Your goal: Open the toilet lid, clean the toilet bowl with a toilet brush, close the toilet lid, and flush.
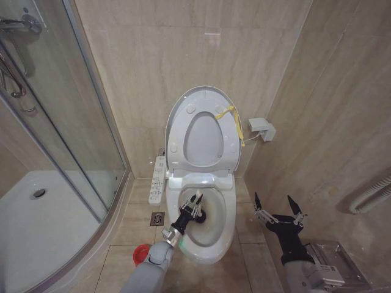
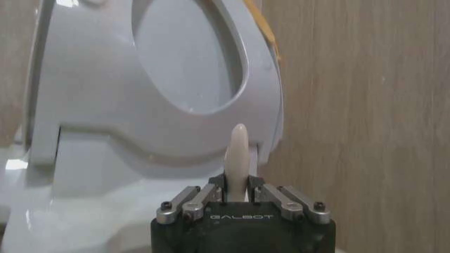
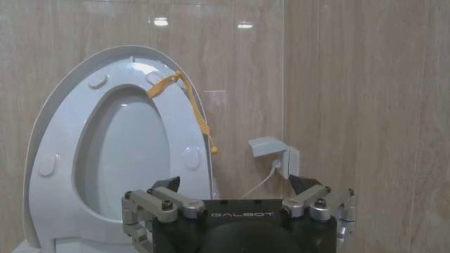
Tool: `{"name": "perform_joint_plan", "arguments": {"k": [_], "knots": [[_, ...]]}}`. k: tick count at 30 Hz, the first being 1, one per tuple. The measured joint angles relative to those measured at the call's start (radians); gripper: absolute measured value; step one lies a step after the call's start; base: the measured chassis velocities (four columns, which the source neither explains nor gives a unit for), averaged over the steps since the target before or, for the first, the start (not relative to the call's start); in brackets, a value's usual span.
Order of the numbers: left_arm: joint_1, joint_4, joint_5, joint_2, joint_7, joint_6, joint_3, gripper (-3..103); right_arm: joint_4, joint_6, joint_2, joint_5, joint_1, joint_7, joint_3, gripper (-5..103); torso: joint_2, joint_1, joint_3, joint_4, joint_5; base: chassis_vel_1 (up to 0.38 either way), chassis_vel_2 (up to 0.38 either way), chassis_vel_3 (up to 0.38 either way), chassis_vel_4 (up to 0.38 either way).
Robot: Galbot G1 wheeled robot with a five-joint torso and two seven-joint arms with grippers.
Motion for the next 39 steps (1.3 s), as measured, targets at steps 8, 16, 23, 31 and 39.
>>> {"name": "perform_joint_plan", "arguments": {"k": [8,16,23,31,39], "knots": [[0.012,-0.072,-0.224,0.009,-0.003,0.059,0.052,20,0.0,0.0,0.0,0.0,0.0,0.0,0.0,100,0.0,0.0,0.0,-0.0002,0.0,0.0,0.0,0.0,0.0],[0.007,-0.073,-0.189,0.017,-0.039,0.088,0.057,20,0.0,0.0,0.0,0.0,0.0,0.0,0.0,100,0.0,0.0,0.0,-0.0001,-0.0001,0.0,0.0,0.0,0.0],[0.001,-0.03,-0.152,0.014,-0.047,0.086,0.046,20,0.0,0.0,0.0,0.0,0.0,0.0,0.0,100,0.0,0.0,0.0,0.0,0.0004,0.0,0.0,0.0,0.0],[-0.011,-0.028,-0.151,0.008,-0.07,0.104,0.056,20,0.0,0.0,0.0,0.0,0.0,0.0,0.0,100,0.0,0.0,0.0,-0.0001,0.0003,0.0,0.0,0.0,0.0],[0.008,-0.103,-0.33,0.017,-0.032,0.153,0.074,20,0.0,0.0,0.0,0.0,0.0,0.0,0.0,100,0.0,0.0,0.0,-0.0001,0.0,0.0,0.0,0.0,0.0]]}}
